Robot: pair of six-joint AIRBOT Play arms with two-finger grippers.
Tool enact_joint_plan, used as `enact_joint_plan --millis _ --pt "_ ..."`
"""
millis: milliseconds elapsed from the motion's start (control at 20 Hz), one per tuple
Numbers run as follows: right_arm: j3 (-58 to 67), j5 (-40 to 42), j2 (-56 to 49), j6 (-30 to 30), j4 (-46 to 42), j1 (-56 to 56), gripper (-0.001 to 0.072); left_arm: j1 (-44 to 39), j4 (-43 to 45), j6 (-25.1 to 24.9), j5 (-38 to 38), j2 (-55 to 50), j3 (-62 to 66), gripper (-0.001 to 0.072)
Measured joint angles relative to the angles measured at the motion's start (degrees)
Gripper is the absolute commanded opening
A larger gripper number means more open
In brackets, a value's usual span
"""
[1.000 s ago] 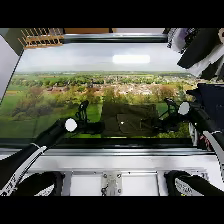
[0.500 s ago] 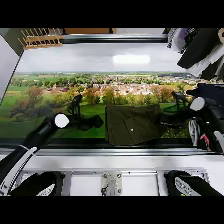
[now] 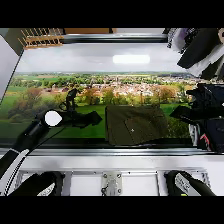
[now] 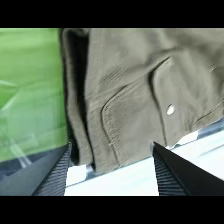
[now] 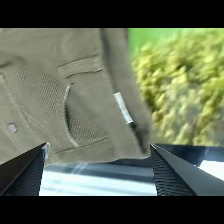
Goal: Fold the clothes and pants, and hang the long-sleeved shirts on hangers.
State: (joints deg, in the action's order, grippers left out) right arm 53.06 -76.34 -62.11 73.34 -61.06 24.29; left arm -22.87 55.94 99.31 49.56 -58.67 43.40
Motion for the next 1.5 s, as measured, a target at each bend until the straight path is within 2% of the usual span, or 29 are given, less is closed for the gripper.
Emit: enact_joint_plan --millis 300,700,900,1300,1350,1400,1450,1500 --pt "0.1 0.0 -8.8 -12.4 5.9 9.3 0.0698 -2.8 -0.5 -0.2 1.2 -5.6 0.0 0.0523" --pt "0.1 -1.7 -23.5 -27.3 16.5 6.2 0.0699 -4.3 -0.7 0.3 1.4 -7.4 0.0 0.0523" --pt "0.1 -0.7 -27.6 -29.5 18.2 0.9 0.0698 -4.4 -0.7 0.5 1.4 -7.5 0.1 0.0523" --pt "0.2 2.5 -30.3 -28.3 19.5 -10.8 0.069 -4.4 -0.7 0.7 1.4 -7.5 0.1 0.0523" --pt "0.2 2.7 -30.4 -28.2 19.6 -11.9 0.0515 -4.4 -0.7 0.7 1.4 -7.5 0.1 0.0523" --pt "0.1 3.6 -30.5 -28.1 19.1 -12.9 0.0206 -4.4 -0.7 0.7 1.5 -7.5 0.1 0.0523" --pt "0.1 4.3 -30.6 -28.1 18.5 -13.8 0.0045 -4.4 -0.7 0.7 1.4 -7.5 0.1 0.0523" --pt "0.1 4.1 -30.6 -27.7 18.8 -14.3 0.0045 -4.4 -0.7 0.7 1.5 -7.5 0.1 0.0523"
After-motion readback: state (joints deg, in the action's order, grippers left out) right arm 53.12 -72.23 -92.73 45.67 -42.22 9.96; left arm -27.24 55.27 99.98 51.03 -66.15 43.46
